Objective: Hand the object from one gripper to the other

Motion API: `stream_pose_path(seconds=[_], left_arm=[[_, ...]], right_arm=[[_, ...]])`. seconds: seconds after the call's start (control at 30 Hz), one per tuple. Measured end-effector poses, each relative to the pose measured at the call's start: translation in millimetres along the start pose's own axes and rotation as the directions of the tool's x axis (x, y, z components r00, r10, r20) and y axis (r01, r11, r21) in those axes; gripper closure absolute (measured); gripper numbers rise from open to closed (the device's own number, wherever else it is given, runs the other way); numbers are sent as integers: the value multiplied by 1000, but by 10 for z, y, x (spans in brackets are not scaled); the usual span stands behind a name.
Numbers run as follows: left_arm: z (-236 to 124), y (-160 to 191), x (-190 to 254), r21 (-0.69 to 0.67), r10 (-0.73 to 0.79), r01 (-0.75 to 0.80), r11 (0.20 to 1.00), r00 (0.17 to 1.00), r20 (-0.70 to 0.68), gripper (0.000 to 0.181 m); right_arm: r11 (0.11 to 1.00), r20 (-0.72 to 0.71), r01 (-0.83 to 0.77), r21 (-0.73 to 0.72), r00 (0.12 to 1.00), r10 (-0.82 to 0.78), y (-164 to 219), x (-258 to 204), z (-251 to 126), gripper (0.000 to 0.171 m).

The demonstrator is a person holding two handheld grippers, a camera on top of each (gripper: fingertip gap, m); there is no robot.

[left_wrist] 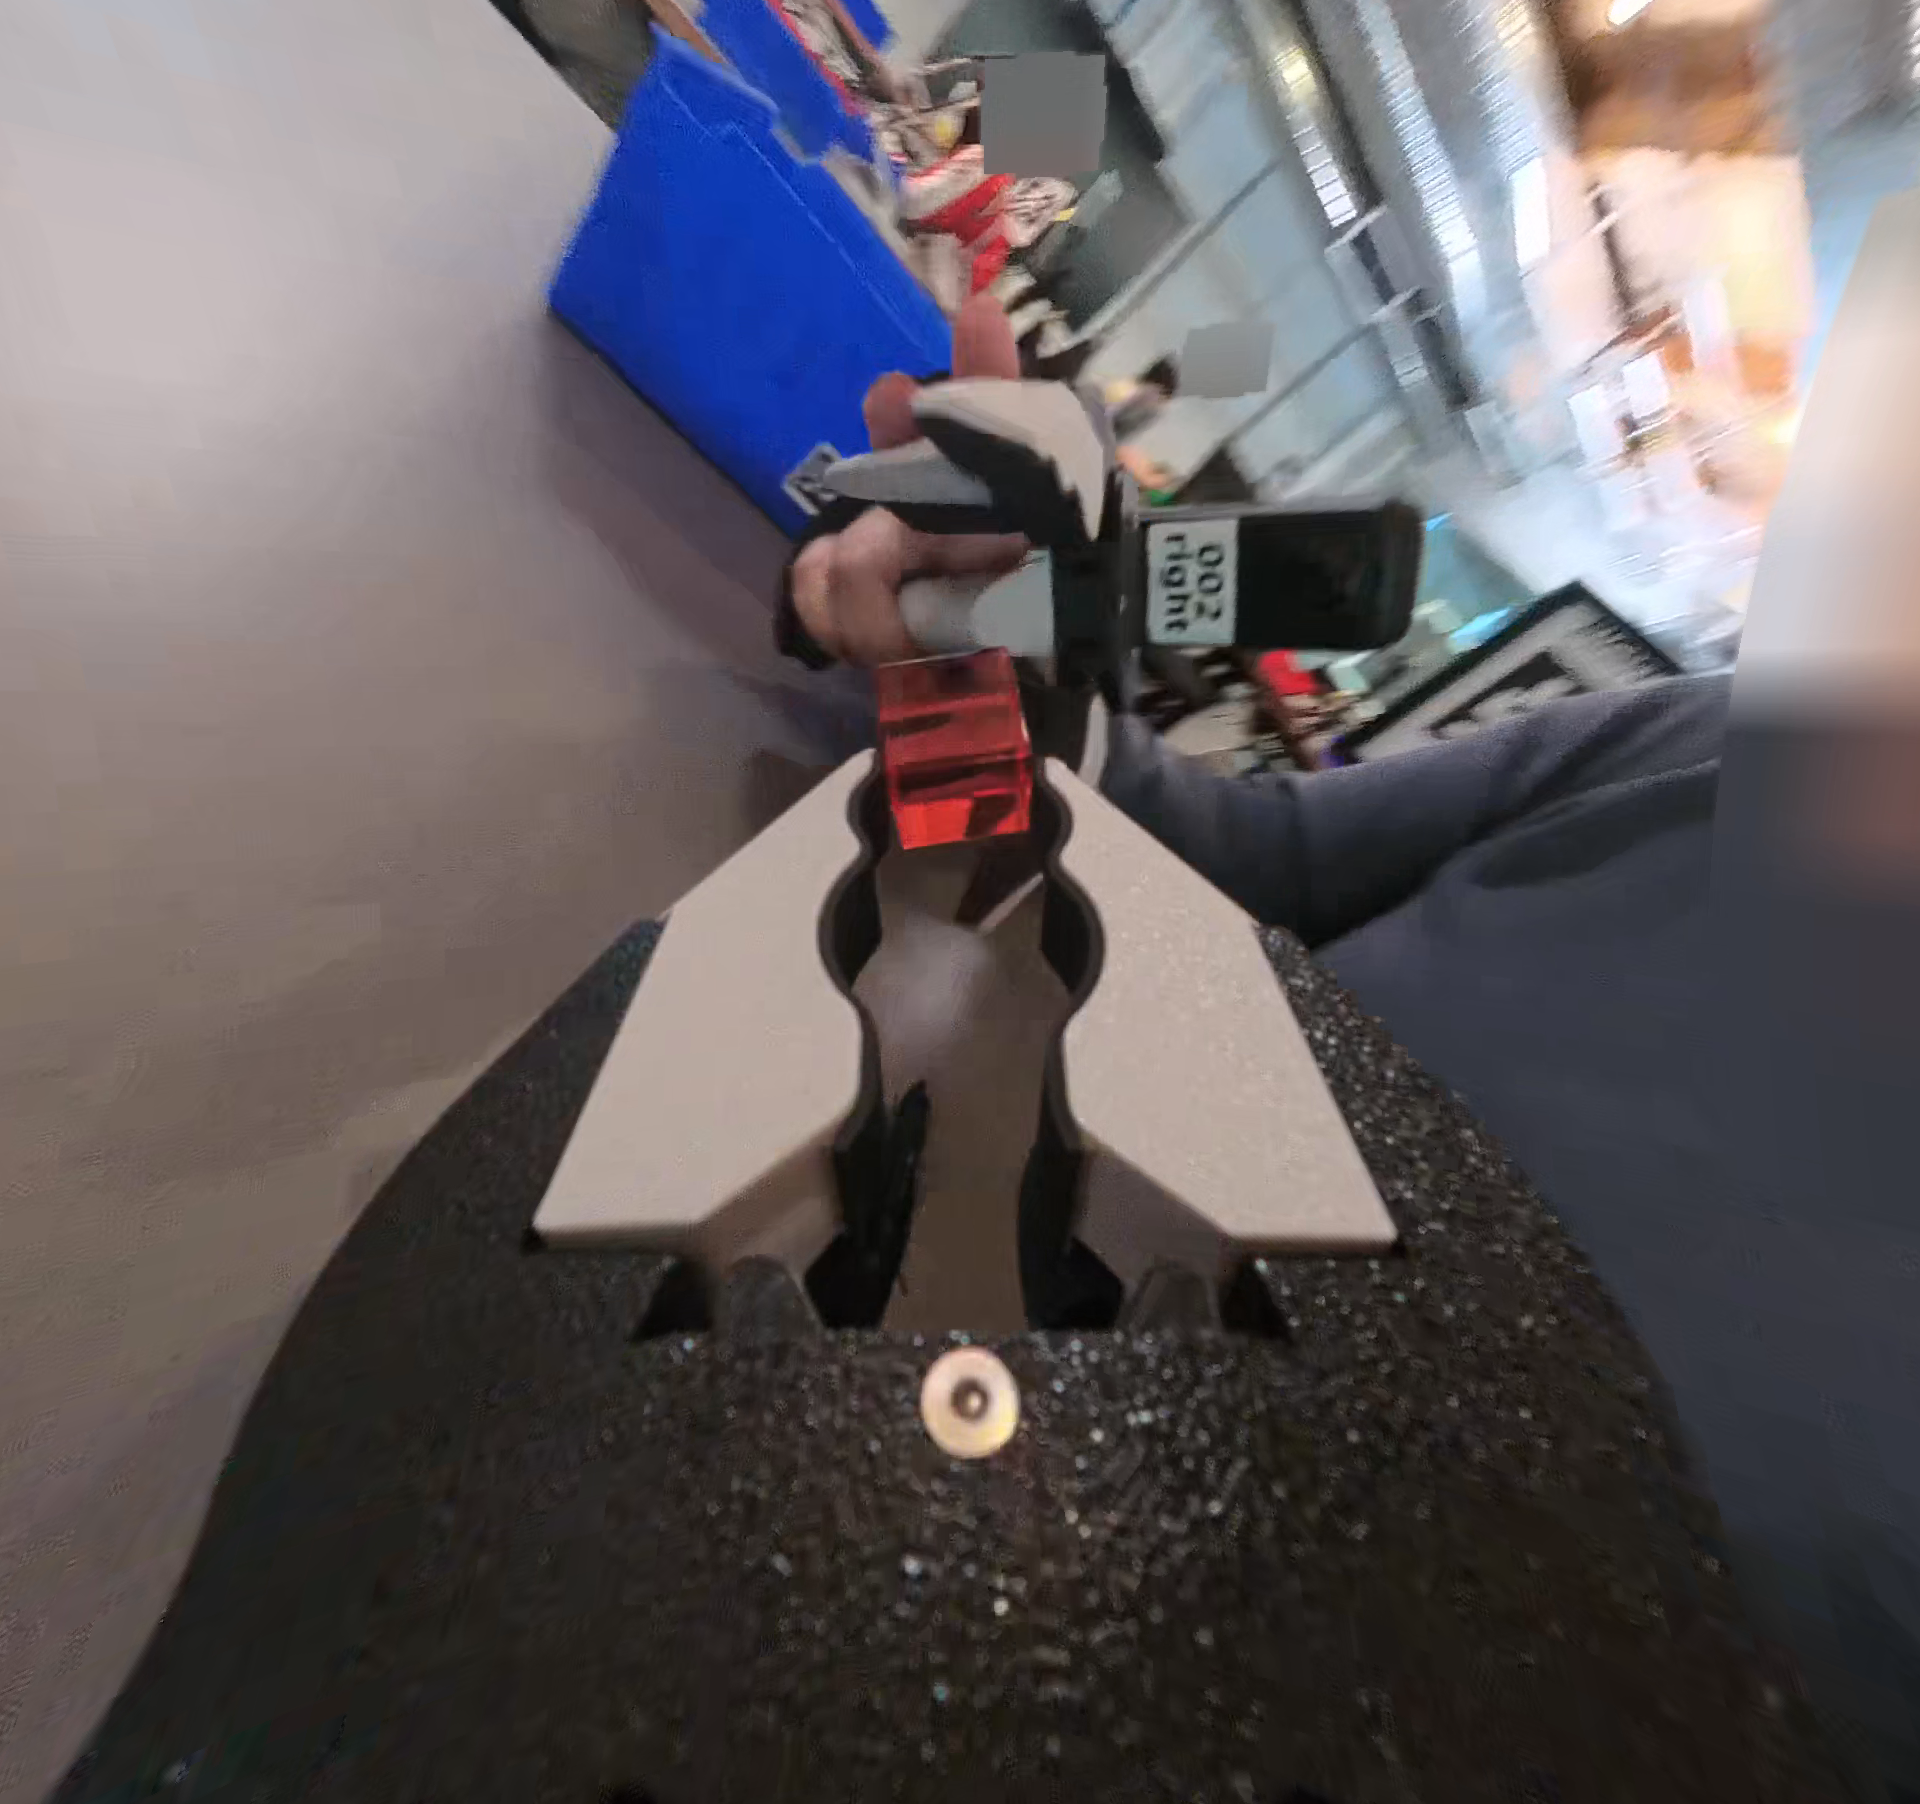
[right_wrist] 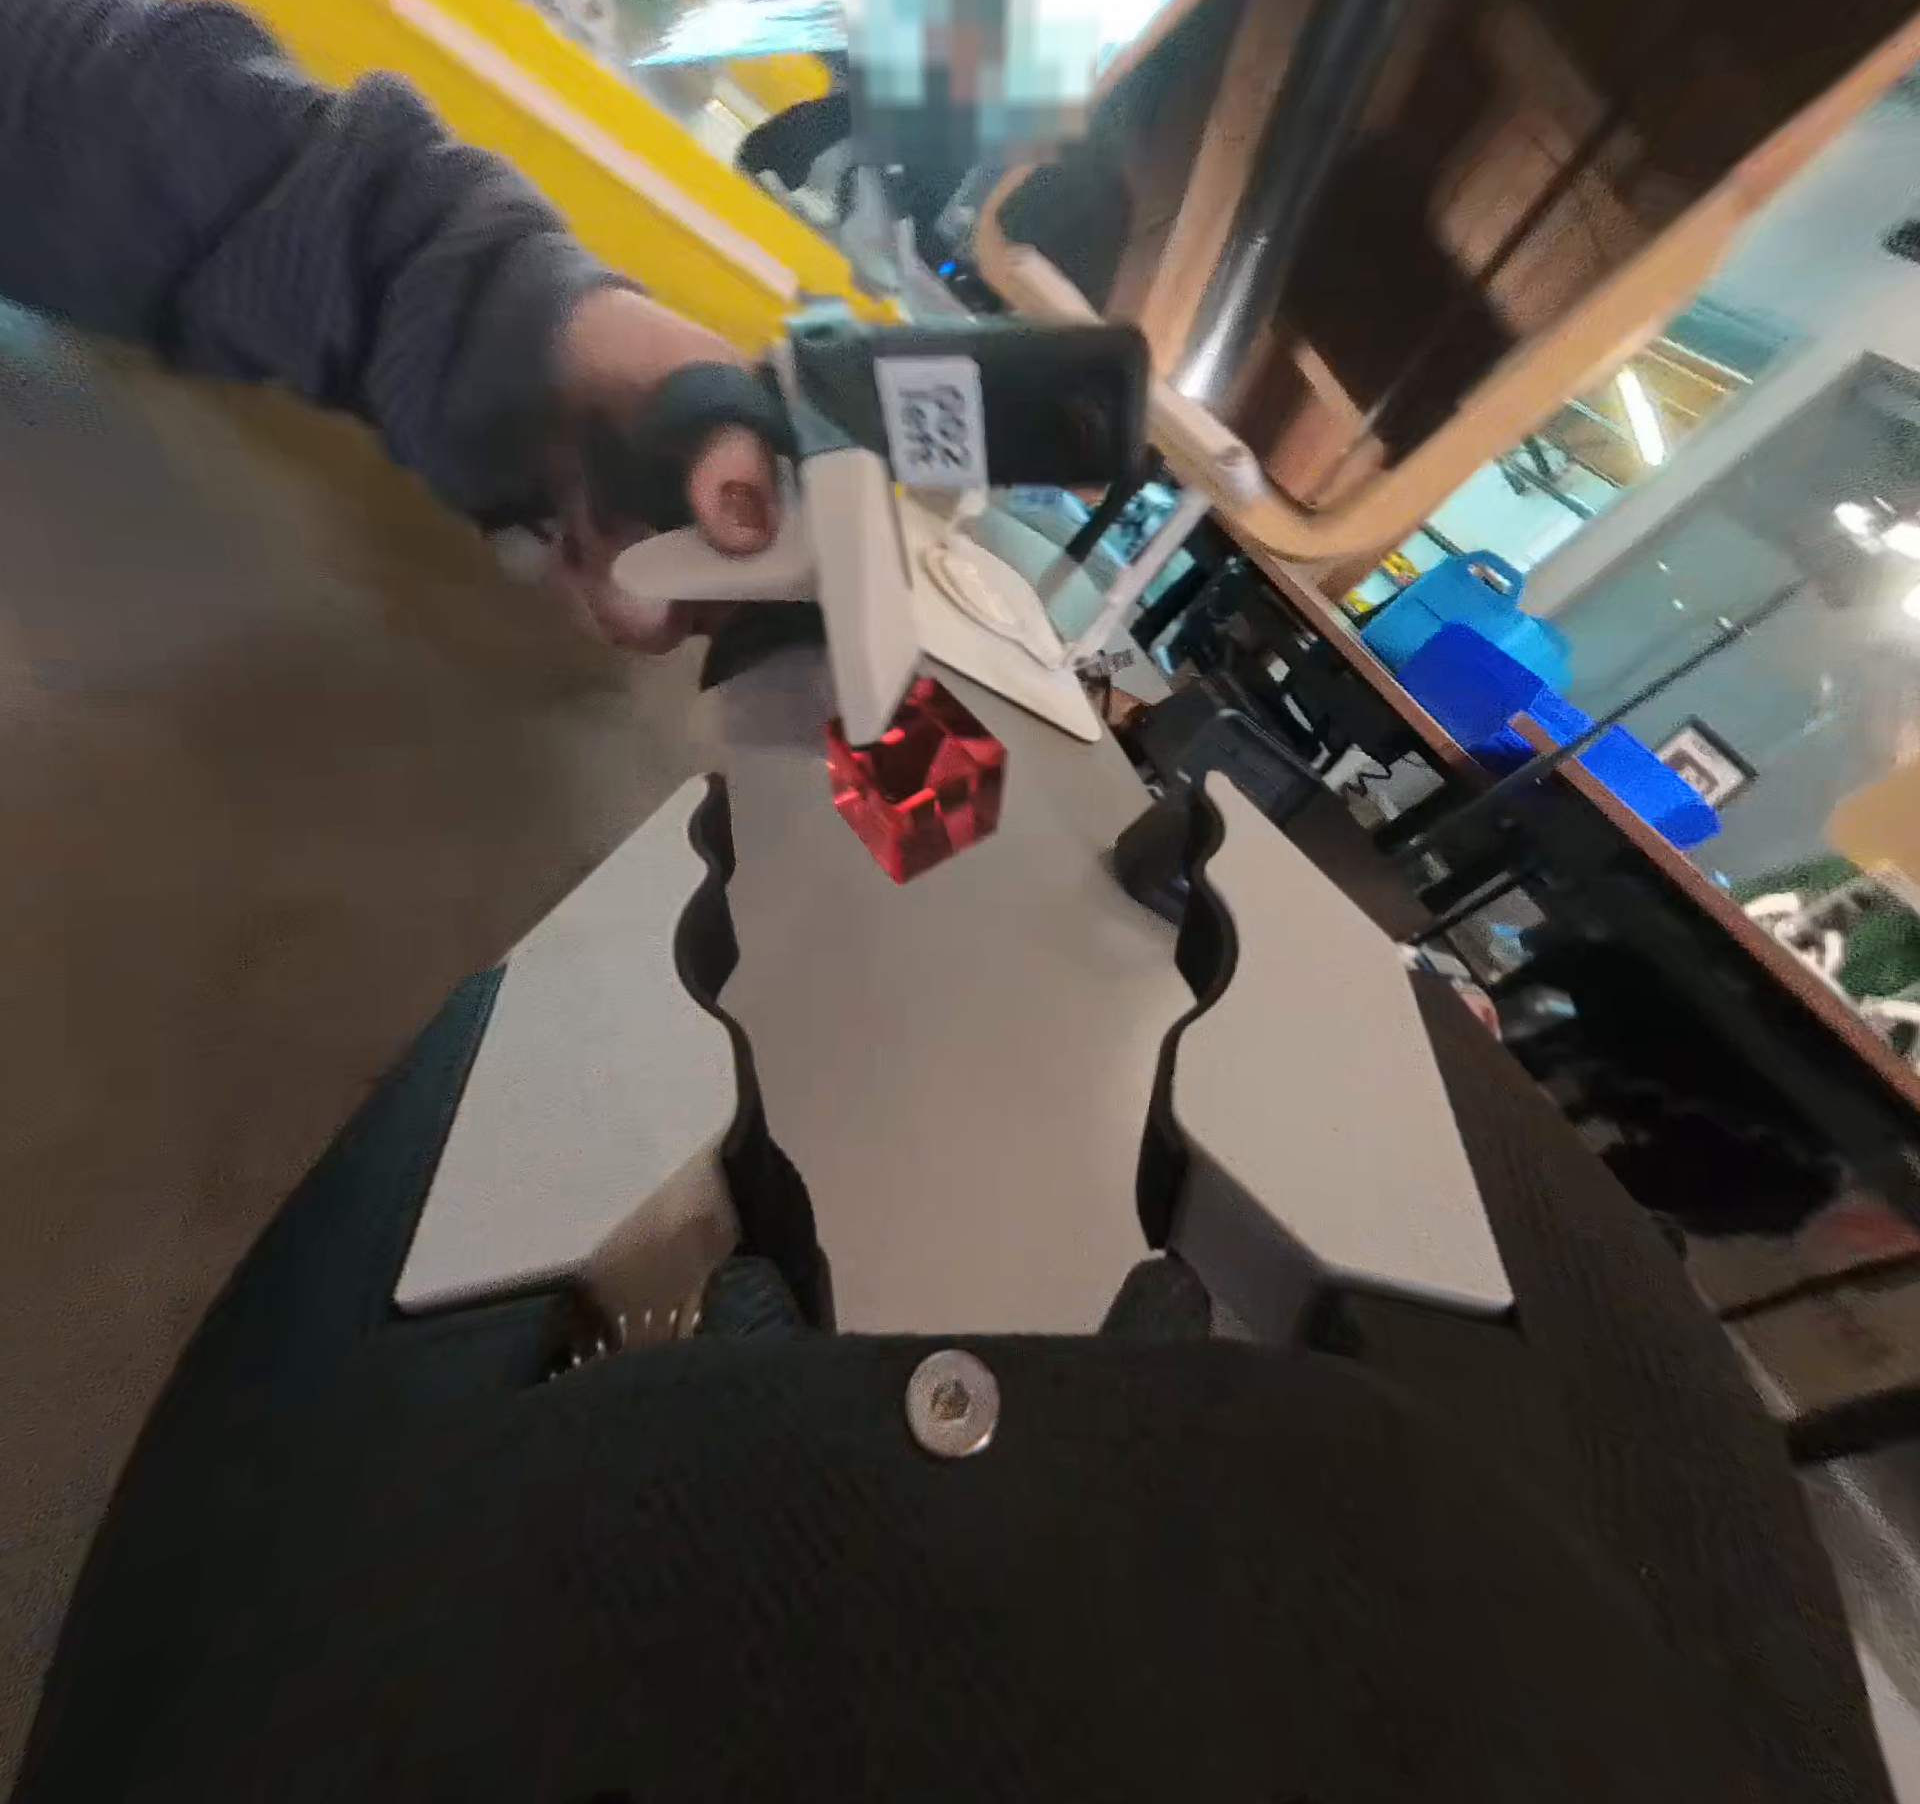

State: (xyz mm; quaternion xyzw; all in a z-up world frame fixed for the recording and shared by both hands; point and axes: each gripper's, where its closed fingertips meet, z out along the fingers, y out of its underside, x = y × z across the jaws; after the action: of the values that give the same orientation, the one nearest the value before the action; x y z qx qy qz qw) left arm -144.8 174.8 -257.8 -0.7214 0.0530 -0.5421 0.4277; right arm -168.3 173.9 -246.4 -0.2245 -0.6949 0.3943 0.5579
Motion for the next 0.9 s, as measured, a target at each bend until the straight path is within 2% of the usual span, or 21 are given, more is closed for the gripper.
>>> stream_pose_path(seconds=[0.1,0.17,0.27,0.33,0.37,0.4,0.43,0.5,0.53,0.57,0.6,0.63,0.7,0.73,0.77,0.83,0.87,0.9], left_arm=[[5,86,27,-12,-150,150,989,977,-153,157],[12,159,53,-56,-217,210,976,953,-211,157],[21,170,160,-76,-218,205,976,937,-274,157],[31,170,179,-76,-212,198,977,934,-286,157],[34,144,182,-58,-184,175,983,941,-284,156],[25,118,220,-35,-122,117,992,948,-294,148],[16,94,271,-13,-48,47,999,953,-299,128],[51,40,148,32,185,-183,983,975,-126,116],[57,26,54,18,352,-352,936,936,1,115],[52,34,-33,-41,525,-524,851,843,118,116],[32,27,-123,-133,679,-669,731,698,228,117],[1,-3,-192,-239,799,-771,589,514,311,116],[-25,-67,-206,-404,916,-859,314,161,368,114],[-11,-64,-209,-469,934,-857,215,39,356,113],[19,-38,-216,-517,943,-845,137,-48,328,113],[105,31,-210,-563,951,-826,23,-156,267,115],[143,84,-211,-574,956,-819,-20,-183,228,122],[168,130,-212,-582,959,-811,-56,-206,195,137]], right_arm=[[997,74,67,-32,995,-65,10,-192,59,98],[998,104,59,-29,993,-55,7,-240,53,112],[1000,150,-9,-1,989,9,-52,-271,13,136],[997,181,-81,2,980,79,-67,-276,-4,138],[992,179,-126,0,976,124,-64,-250,-7,139],[980,180,-200,-3,964,197,-68,-212,-12,139],[956,187,-293,-29,938,293,-41,-172,-19,139],[876,192,-475,-77,856,481,42,-86,-38,139],[818,201,-568,-90,794,574,72,-53,-53,139],[743,208,-661,-104,716,667,102,-20,-62,139],[658,242,-742,-123,621,745,105,-21,-78,139],[578,282,-804,-141,527,802,93,-32,-97,139],[469,322,-864,-180,399,859,97,-61,-114,140],[447,340,-871,-204,365,867,98,-99,-120,139],[434,341,-871,-228,346,874,117,-138,-114,139],[436,351,-855,-279,332,876,139,-239,-105,139],[438,361,-850,-292,326,874,128,-280,-101,139],[438,373,-846,-304,318,872,113,-312,-98,139]])
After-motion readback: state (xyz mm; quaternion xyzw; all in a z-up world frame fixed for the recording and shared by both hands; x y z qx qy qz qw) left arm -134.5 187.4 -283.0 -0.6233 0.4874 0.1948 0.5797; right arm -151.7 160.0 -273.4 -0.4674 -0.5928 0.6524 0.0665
